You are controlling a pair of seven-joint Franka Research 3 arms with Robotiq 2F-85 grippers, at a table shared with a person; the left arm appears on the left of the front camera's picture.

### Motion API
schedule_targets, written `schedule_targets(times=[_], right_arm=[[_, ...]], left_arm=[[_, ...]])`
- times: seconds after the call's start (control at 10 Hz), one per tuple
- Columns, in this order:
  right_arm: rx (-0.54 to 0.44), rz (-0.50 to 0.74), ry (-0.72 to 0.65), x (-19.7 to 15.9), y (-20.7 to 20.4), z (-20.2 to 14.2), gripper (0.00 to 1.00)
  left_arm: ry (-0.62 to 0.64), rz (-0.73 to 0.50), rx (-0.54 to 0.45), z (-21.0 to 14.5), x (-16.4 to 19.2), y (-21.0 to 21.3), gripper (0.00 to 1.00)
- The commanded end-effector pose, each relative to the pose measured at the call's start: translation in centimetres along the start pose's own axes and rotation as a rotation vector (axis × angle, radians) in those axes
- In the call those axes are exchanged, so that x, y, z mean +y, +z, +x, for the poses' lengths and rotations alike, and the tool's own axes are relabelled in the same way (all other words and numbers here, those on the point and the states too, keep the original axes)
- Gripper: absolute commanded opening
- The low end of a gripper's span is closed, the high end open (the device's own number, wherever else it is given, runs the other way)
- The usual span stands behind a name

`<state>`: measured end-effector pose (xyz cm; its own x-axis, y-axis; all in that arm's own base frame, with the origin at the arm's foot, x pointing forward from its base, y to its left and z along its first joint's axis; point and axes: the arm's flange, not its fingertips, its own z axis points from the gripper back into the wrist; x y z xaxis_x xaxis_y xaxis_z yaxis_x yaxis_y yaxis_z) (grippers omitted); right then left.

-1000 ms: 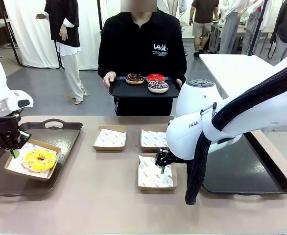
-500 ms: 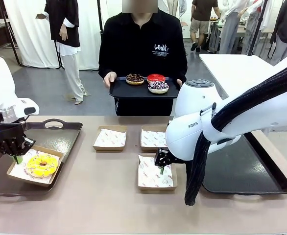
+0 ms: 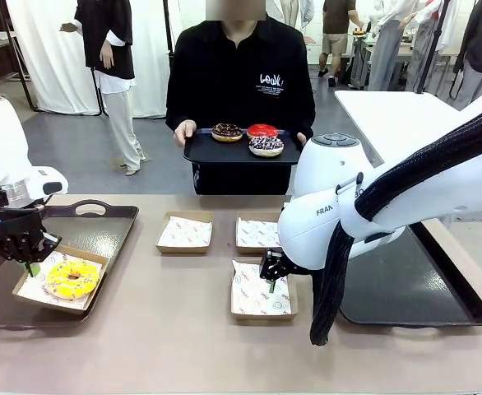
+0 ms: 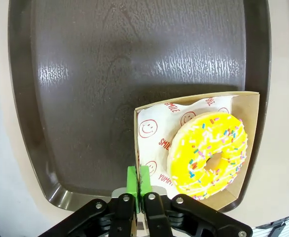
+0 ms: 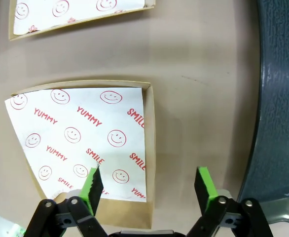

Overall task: Individually package the donuts and arrange them on the tray.
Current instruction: Place the picked Paper togo box on the Handle tray while simultaneously picking up another Paper togo box from the table with the other hand.

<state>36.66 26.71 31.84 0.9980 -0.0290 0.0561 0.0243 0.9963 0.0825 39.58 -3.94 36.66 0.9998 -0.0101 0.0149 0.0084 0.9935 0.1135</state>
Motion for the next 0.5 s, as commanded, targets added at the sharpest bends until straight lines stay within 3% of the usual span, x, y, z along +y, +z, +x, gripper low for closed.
schedule_targets(times=[0.0,0.1,0.2,0.3,0.4], right_arm=[[-0.023,0.01,0.003,0.53,-0.57,0.12,0.41],[-0.025,0.013,0.001,0.53,-0.58,0.18,0.0],[-0.024,0.015,-0.006,0.5,-0.67,0.23,0.0],[-0.021,0.02,-0.012,0.47,-0.72,0.25,0.0],[-0.018,0.021,-0.015,0.4,-0.77,0.23,0.13]], left_arm=[[-0.023,-0.02,-0.012,-0.06,-0.08,-0.35,0.59],[-0.025,-0.022,-0.011,-0.08,-0.06,-0.25,1.0],[-0.025,-0.024,-0.01,-0.13,-0.03,-0.23,0.62],[-0.027,-0.029,-0.009,-0.19,0.0,-0.18,1.0],[-0.029,-0.037,-0.01,-0.32,0.12,-0.09,1.0]])
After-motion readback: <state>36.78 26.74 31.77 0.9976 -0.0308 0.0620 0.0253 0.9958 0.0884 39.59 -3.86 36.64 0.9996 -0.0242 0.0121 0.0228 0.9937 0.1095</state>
